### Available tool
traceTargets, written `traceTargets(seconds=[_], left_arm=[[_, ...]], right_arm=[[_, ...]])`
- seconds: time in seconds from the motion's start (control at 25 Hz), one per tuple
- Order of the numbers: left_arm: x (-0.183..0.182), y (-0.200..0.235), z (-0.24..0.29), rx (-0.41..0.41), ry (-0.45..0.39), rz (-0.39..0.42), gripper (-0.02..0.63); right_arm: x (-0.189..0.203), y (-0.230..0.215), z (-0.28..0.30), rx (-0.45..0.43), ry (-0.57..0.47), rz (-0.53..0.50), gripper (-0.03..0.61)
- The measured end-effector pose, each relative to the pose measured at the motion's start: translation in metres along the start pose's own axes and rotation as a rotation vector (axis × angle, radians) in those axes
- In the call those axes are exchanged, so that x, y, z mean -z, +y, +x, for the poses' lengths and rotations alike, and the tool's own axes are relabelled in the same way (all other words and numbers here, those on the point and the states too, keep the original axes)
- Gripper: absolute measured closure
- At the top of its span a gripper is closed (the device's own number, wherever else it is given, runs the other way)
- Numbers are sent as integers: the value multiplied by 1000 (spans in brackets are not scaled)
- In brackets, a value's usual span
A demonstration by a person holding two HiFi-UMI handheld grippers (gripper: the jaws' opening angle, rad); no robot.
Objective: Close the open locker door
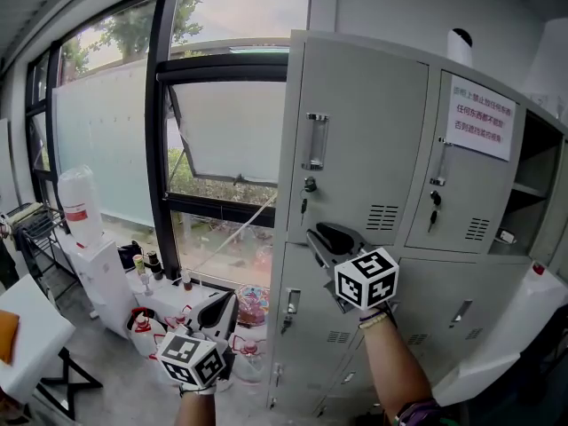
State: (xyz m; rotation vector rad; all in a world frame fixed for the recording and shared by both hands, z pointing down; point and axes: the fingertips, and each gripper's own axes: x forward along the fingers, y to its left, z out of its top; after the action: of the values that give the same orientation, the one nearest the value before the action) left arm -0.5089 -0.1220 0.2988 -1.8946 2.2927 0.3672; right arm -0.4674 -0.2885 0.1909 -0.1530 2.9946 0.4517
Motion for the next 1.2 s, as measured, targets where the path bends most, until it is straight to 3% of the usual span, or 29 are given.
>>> traceTargets(seconds=[0.48,1.2], left_arm=[[8,-6,14,20,11,-9,593],[19,-14,17,26,41,11,592]], right_arm=[[23,-34,-1,43,22,59,494],[26,-40,-15,54,21,84,494]])
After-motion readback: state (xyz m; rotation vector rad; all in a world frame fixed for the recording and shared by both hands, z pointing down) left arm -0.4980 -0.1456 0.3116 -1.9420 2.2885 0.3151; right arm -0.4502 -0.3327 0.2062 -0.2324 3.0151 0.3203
